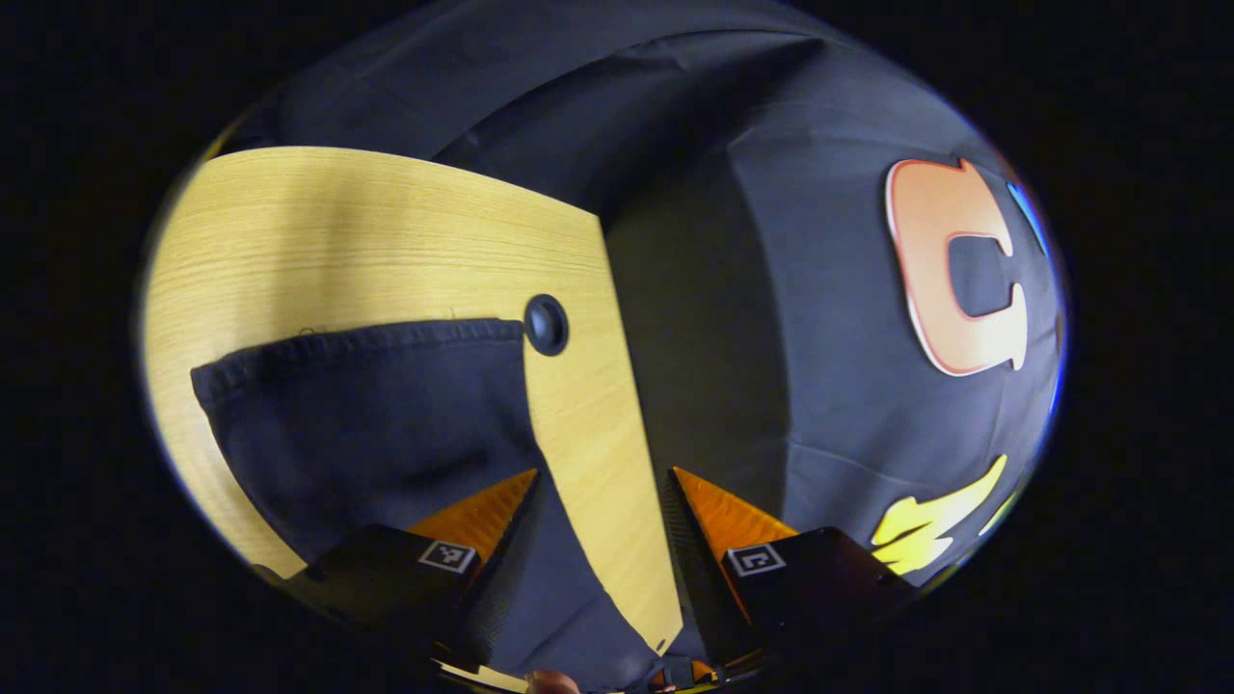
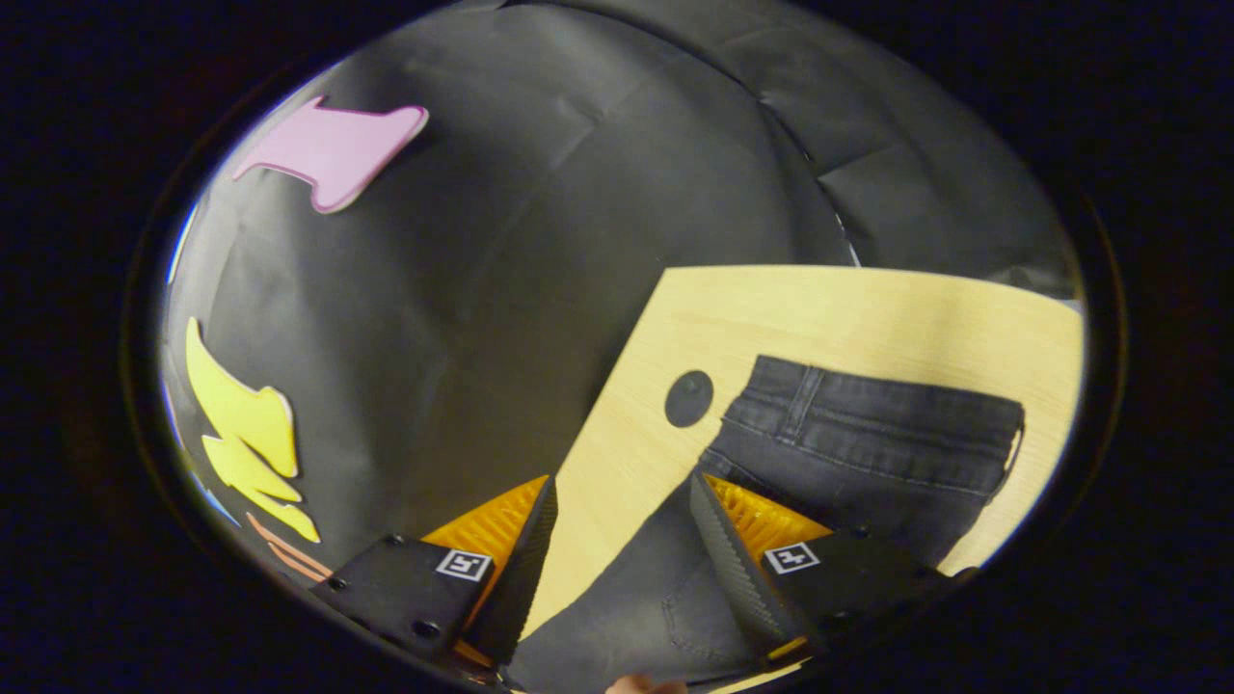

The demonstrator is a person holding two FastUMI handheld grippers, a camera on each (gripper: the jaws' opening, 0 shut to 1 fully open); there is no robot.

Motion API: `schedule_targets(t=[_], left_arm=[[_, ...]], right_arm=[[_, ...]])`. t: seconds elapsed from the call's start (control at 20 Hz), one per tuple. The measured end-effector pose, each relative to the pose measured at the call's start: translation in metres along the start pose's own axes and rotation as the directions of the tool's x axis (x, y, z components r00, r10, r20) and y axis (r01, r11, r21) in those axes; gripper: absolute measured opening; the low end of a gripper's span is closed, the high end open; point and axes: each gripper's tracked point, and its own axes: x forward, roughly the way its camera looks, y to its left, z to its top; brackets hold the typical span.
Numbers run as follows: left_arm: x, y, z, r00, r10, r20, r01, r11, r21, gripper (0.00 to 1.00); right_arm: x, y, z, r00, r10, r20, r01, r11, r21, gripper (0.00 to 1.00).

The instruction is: Grasp the waist and the cuffs of the jeans and fold them to make the two legs overlap; first hold the waist and fold one-third of the jeans toward the cuffs, then hold the cuffs and fold the remaining one-third in the same direction to finish folding.

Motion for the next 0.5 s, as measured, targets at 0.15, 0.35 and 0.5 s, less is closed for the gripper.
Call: schedule_targets(t=[0.15, 0.35, 0.5], left_arm=[[-0.035, -0.033, -0.012, 0.996, -0.083, 0.024, 0.079, 0.985, 0.151, 0.81], [-0.09, -0.088, -0.054, 0.982, -0.188, -0.028, 0.185, 0.907, 0.379, 0.83], [-0.133, -0.124, -0.086, 0.967, -0.247, -0.06, 0.235, 0.78, 0.579, 0.83]], right_arm=[[-0.04, 0.008, 0.01, 0.999, 0.032, 0.019, -0.031, 0.998, -0.056, 0.86], [-0.102, 0.009, 0.023, 0.993, 0.059, 0.097, -0.039, 0.979, -0.2, 0.94], [-0.143, 0.002, 0.038, 0.975, 0.075, 0.207, 0.014, 0.917, -0.398, 0.94]])
